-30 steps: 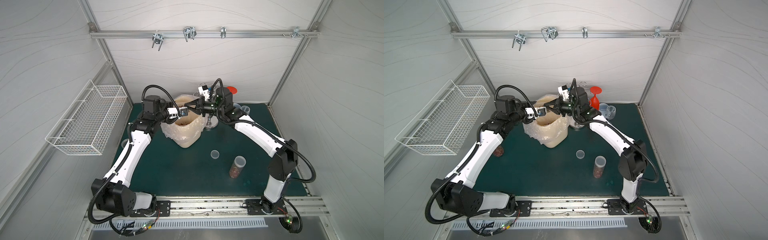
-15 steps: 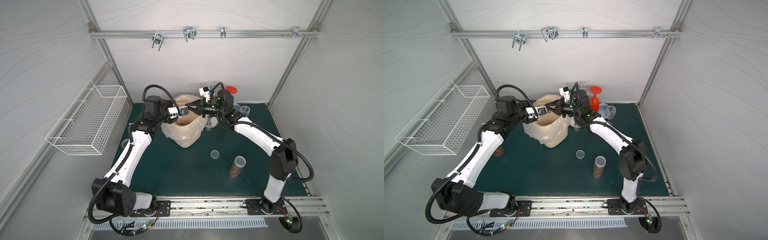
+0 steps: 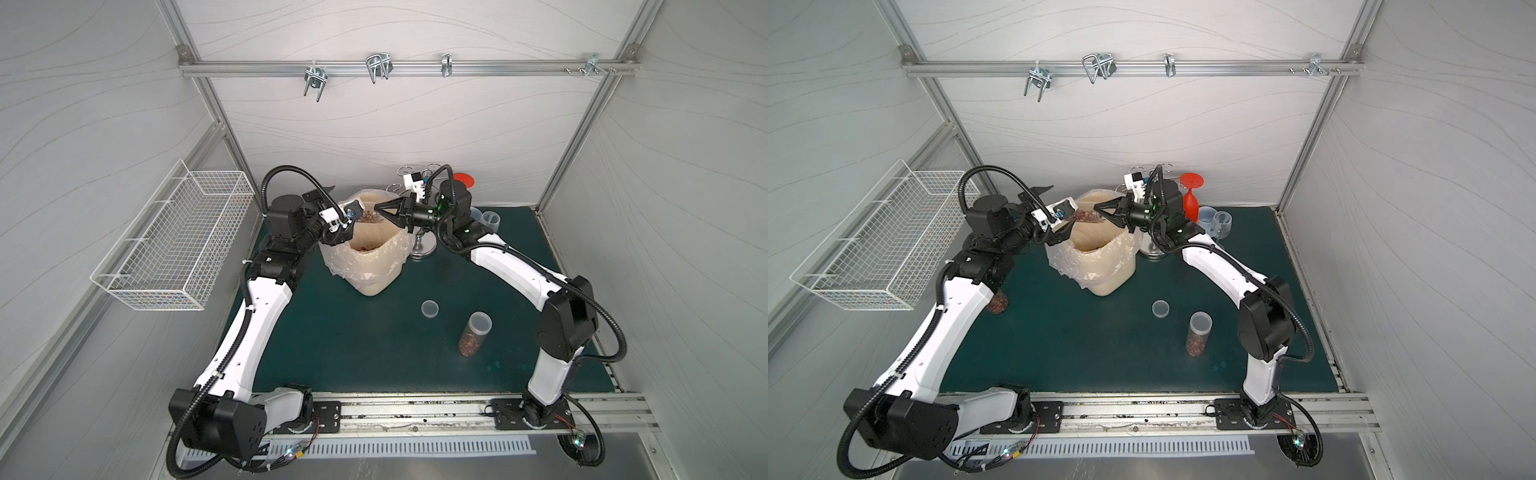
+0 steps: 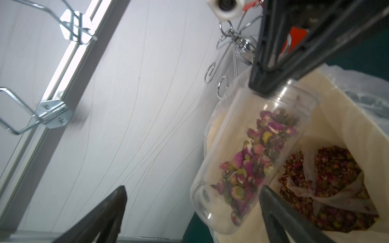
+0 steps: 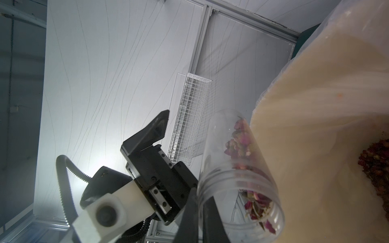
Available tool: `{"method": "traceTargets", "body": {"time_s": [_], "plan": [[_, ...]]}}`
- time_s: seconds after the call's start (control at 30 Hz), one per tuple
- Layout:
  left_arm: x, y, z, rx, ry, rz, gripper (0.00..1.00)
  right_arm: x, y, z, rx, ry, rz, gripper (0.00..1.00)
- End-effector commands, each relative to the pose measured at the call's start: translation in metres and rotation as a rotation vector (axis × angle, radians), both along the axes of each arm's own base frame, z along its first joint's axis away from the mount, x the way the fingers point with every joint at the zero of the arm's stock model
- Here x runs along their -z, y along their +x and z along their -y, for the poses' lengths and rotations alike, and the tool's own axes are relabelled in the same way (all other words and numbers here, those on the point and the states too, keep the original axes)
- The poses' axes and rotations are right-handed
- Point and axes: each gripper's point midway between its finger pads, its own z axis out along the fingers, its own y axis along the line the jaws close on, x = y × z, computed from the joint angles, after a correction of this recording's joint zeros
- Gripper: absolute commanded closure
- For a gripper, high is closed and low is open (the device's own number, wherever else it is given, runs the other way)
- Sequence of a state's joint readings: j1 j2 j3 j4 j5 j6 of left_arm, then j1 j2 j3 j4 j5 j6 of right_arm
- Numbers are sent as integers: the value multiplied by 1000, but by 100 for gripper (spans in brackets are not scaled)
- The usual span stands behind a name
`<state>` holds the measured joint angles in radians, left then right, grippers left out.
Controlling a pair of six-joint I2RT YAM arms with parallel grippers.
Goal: Empty the moldy dried flower tea in the jars
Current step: Pour the moldy dried flower tea into the trash bin.
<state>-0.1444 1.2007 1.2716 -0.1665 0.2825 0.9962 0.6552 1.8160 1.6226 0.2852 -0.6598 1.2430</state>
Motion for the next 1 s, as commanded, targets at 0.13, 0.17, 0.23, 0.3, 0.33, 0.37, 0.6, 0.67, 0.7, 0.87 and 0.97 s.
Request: {"method": "traceTargets", "body": {"time_s": [0.13, 0.17, 0.23, 0.3, 0.33, 0.37, 0.6, 0.67, 0.7, 0.87, 0.97], "plan": [[-55, -27, -8, -61, -503, -44, 1, -28, -9, 11, -1, 58, 39, 100], [-57, -31, -8, -65, -566, -71, 2, -29, -9, 12, -1, 61, 42, 100], [-62, -38, -11, -89, -716, -124, 1, -31, -9, 13, 0, 64, 45, 100], [-62, -42, -22, -155, -881, -173, 1, -33, -10, 13, -1, 69, 51, 100], [-62, -42, -30, -213, -979, -199, 1, -32, -10, 13, -3, 70, 51, 100], [-58, -43, -36, -262, -1044, -232, 1, -33, -11, 13, -3, 72, 53, 100], [-29, -45, -46, -476, -1284, -485, 1, -40, -14, 15, -13, 91, 74, 100], [-23, -46, -46, -509, -1387, -538, 1, -40, -15, 15, -12, 94, 76, 100], [-21, -47, -45, -518, -1439, -564, 1, -41, -15, 15, -13, 96, 79, 100], [-17, -49, -29, -484, -1688, -717, 1, -45, -16, 17, -7, 106, 86, 100], [-11, -49, -24, -481, -1800, -803, 1, -48, -19, 19, -8, 114, 93, 100]]}}
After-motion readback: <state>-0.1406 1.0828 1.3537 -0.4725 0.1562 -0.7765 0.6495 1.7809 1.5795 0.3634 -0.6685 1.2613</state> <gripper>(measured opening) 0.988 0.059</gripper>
